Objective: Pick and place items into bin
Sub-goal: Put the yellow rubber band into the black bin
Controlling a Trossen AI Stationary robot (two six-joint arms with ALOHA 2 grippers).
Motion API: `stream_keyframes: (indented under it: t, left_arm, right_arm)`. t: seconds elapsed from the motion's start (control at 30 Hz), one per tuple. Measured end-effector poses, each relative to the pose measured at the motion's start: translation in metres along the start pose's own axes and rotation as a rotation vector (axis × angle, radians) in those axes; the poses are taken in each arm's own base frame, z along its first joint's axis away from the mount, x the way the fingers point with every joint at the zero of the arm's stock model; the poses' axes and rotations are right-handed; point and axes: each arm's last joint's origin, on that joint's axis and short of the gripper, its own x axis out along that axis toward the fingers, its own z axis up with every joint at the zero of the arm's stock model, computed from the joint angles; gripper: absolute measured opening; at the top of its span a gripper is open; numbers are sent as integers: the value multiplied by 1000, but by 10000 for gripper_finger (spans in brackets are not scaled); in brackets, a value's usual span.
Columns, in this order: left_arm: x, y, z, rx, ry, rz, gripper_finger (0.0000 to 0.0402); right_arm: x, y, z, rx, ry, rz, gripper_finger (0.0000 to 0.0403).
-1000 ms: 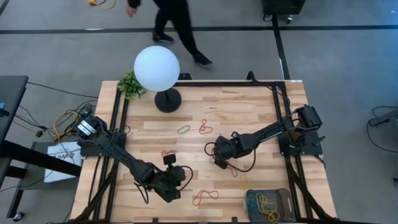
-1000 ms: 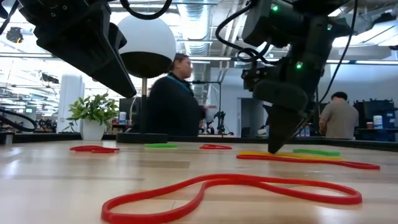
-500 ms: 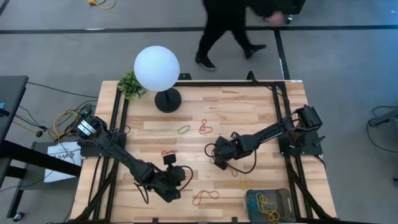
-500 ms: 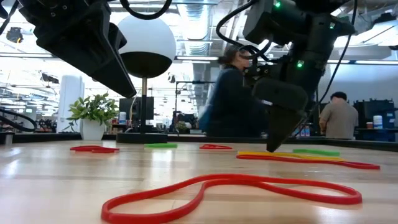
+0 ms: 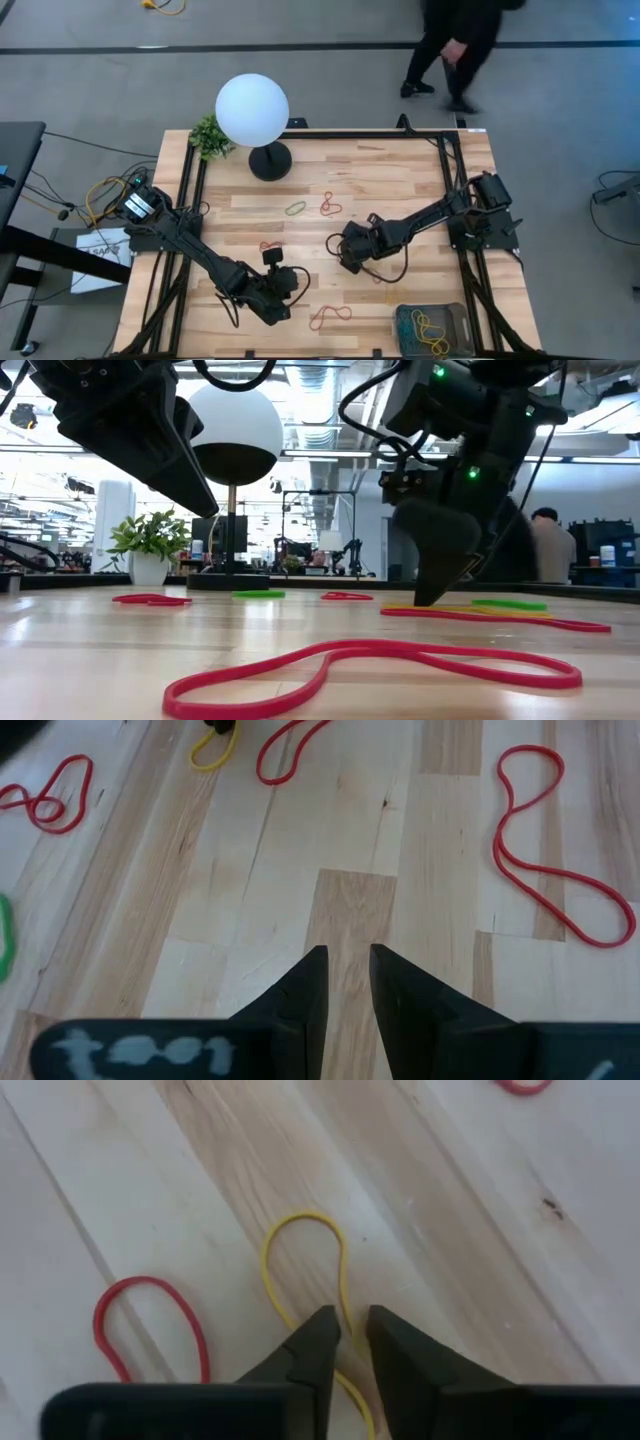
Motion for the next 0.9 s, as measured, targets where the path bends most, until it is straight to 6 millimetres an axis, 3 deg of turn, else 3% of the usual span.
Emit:
stream_keyframes:
  t: [0.3,0.5,0.63,0.9]
  left_arm:
    - [0,0,0,0,0,0,68]
    - [0,0,0,1,-1,0,68]
    - [0,0,0,0,-1,0,68]
    - [0,0,0,1,-1,0,68]
  right_arm:
    - [-3,-2,2,6,-35,-21,118]
    - [0,-4,6,29,-43,-4,129]
    - [1,-3,7,39,-33,30,105]
    - [0,0,7,66,-46,49,11]
